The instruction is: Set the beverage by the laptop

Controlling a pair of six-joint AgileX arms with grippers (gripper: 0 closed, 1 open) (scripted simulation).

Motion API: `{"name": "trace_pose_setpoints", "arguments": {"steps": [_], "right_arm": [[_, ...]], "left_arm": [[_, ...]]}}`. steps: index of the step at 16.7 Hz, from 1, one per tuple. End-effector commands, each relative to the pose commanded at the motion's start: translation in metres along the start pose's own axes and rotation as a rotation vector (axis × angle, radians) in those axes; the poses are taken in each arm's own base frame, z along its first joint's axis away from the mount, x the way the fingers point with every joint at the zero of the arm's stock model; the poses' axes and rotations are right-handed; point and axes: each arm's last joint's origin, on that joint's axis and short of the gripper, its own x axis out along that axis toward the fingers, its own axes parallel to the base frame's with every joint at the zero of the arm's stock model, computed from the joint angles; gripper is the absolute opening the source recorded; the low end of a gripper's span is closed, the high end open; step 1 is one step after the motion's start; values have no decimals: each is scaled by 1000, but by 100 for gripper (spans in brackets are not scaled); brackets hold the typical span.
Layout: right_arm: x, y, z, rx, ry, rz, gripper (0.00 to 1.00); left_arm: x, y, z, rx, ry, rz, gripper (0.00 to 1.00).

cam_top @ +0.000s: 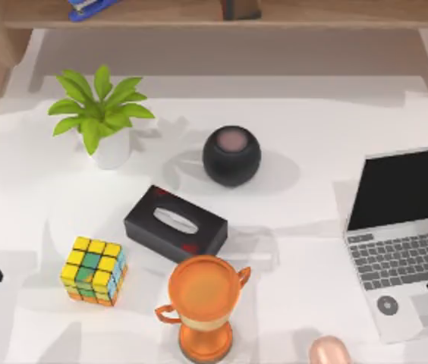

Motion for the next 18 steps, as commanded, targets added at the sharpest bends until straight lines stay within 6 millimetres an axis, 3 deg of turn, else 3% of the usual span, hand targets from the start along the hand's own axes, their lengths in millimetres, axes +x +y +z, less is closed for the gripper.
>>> {"name": "trace_pose_setpoints", "arguments": {"steps": [10,18], "right_arm": [[0,0,0,0,0,0,2],[0,0,0,0,0,0,0]], "left_arm": [[0,0,0,0,0,0,100],[0,0,0,0,0,0,100]]}}
